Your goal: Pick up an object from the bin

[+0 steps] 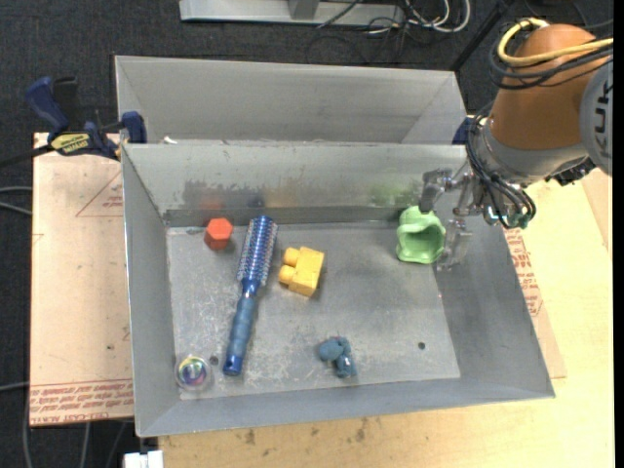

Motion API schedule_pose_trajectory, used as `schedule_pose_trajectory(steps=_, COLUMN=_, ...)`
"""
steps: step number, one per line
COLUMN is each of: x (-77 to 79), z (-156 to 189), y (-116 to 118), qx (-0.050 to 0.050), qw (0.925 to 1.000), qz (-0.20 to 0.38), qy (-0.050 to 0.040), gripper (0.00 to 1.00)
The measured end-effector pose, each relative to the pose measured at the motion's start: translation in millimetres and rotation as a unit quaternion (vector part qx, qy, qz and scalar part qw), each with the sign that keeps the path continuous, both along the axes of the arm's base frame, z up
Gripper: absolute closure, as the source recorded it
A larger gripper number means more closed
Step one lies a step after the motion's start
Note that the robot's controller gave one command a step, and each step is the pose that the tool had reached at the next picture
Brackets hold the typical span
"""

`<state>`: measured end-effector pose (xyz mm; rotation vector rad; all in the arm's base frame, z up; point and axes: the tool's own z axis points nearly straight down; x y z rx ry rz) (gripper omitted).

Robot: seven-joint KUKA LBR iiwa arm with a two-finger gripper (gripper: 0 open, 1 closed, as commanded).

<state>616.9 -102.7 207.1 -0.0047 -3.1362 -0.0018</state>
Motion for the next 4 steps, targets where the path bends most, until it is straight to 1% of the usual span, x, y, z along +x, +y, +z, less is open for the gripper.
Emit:
schedule_pose_trajectory(steps=1, x=21.0, z=-88, y=-37, qx=0.0, qw=0.9985, qz=-0.055, qy=-0.002, gripper=0.0)
schedule_pose_trajectory(steps=2, x=23.5, z=-135, y=-35, qx=0.0, qw=0.9898, qz=-0.142, qy=-0.002, gripper=0.0)
schedule_pose_trajectory(steps=3, x=25.0, z=-132, y=-35, qx=-0.001, qw=0.9899, qz=-0.142, qy=-0.0044, gripper=1.0)
schedule_pose_trajectory(steps=4, x=7.8, z=-3, y=-39, qx=-0.002, qw=0.9926, qz=-0.121, qy=-0.0083, gripper=1.0)
